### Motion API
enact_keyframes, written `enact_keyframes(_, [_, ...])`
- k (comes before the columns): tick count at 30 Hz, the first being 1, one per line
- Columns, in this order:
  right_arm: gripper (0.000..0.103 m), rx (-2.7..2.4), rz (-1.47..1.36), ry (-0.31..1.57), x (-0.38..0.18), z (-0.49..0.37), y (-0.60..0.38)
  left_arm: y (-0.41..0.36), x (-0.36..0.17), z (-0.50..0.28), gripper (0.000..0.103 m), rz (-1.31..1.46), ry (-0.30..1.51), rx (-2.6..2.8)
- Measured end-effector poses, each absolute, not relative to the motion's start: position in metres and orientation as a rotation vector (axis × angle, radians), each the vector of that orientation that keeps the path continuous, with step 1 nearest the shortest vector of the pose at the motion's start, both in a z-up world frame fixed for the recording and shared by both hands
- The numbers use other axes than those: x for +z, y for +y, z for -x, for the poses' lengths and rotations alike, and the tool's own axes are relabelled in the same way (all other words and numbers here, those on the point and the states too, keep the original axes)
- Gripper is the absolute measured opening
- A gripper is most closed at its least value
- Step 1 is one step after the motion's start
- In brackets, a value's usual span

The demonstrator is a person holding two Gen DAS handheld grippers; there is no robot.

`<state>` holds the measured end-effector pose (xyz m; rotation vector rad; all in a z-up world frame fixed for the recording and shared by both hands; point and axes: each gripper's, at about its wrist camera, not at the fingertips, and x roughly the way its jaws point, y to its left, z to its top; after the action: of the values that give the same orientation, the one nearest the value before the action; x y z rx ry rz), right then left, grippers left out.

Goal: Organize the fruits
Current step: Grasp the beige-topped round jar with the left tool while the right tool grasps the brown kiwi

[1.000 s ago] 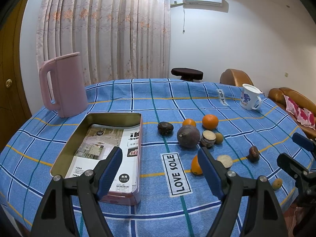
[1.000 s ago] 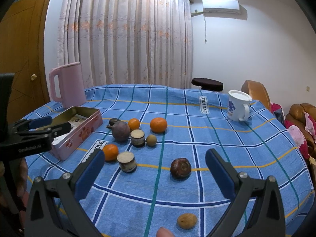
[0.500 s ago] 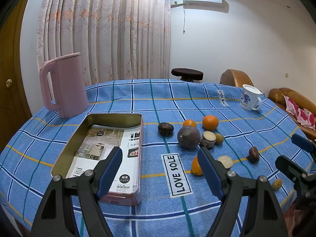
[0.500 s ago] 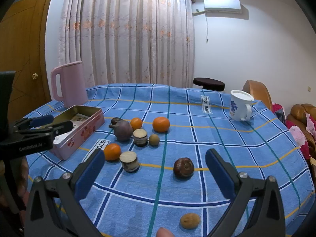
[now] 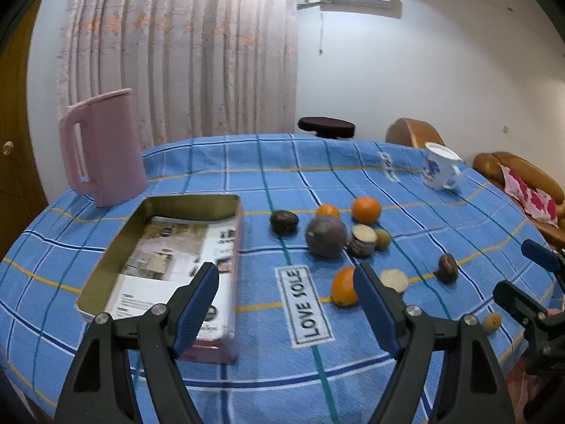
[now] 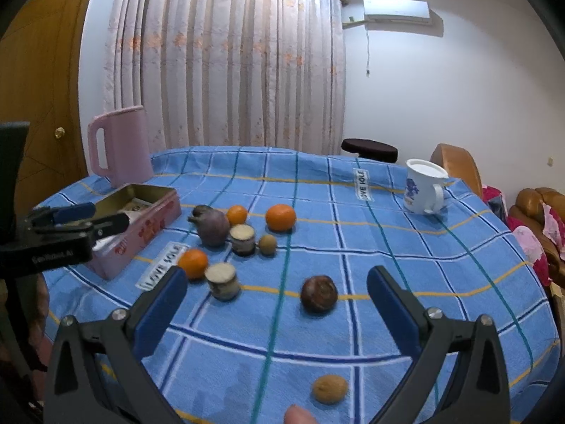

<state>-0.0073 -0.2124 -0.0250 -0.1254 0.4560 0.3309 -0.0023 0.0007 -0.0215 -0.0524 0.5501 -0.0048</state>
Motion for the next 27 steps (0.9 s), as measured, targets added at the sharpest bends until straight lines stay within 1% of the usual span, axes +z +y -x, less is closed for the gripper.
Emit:
enact_keyframes(2, [0.102, 0.317, 0.132, 0.474, -0.034, 0.011, -0.221, -0.007, -0.028, 0.002, 0.080, 0.041, 0.563, -0.022])
enact_keyframes(4, [0.097, 0.311, 0.121, 0.505, -0.045, 0.013, -0.232, -0.018, -0.035, 0.002, 0.080, 0.021, 0.578, -0.047])
enact_keyframes(6, [0.090, 0.312, 0.111, 0.546, -0.056, 0.012, -0.241, -0.026, -0.039, 0.001, 0.080, 0.004, 0.582, -0.067])
enact_keyframes(7, [0.089, 0.313, 0.107, 0.562, -0.061, 0.012, -0.244, -0.030, -0.040, 0.001, 0.080, -0.004, 0.580, -0.076])
enact_keyframes(9, [0.081, 0.322, 0.100, 0.584, -0.068, 0.012, -0.247, -0.038, -0.041, 0.001, 0.080, -0.015, 0.577, -0.097])
enact_keyframes(11, [0.079, 0.331, 0.085, 0.595, -0.075, 0.014, -0.251, -0.046, -0.042, 0.001, 0.080, -0.036, 0.570, -0.107])
enact_keyframes(13, [0.071, 0.337, 0.074, 0.606, -0.079, 0.015, -0.256, -0.051, -0.044, 0.000, 0.080, -0.046, 0.571, -0.115])
enact_keyframes(14, [0.063, 0.338, 0.070, 0.611, -0.082, 0.015, -0.257, -0.054, -0.045, -0.001, 0.080, -0.048, 0.575, -0.121])
enact_keyframes(15, [0.059, 0.334, 0.066, 0.621, -0.084, 0.013, -0.259, -0.055, -0.046, -0.002, 0.080, -0.050, 0.582, -0.125])
enact_keyframes(16, [0.058, 0.332, 0.066, 0.633, -0.085, 0.011, -0.258, -0.058, -0.048, -0.003, 0.080, -0.051, 0.589, -0.131])
enact_keyframes(17, [0.053, 0.326, 0.066, 0.641, -0.088, 0.010, -0.259, -0.060, -0.049, -0.003, 0.080, -0.054, 0.594, -0.139])
enact_keyframes(18, [0.042, 0.322, 0.063, 0.645, -0.090, 0.008, -0.261, -0.063, -0.049, -0.003, 0.080, -0.059, 0.594, -0.143])
enact_keyframes(21, [0.031, 0.322, 0.069, 0.650, -0.093, 0.007, -0.262, -0.069, -0.051, -0.005, 0.080, -0.058, 0.604, -0.164])
enact_keyframes(27, [0.031, 0.356, 0.061, 0.636, -0.093, 0.008, -0.261, -0.087, -0.053, -0.019, 0.079, -0.078, 0.625, -0.207])
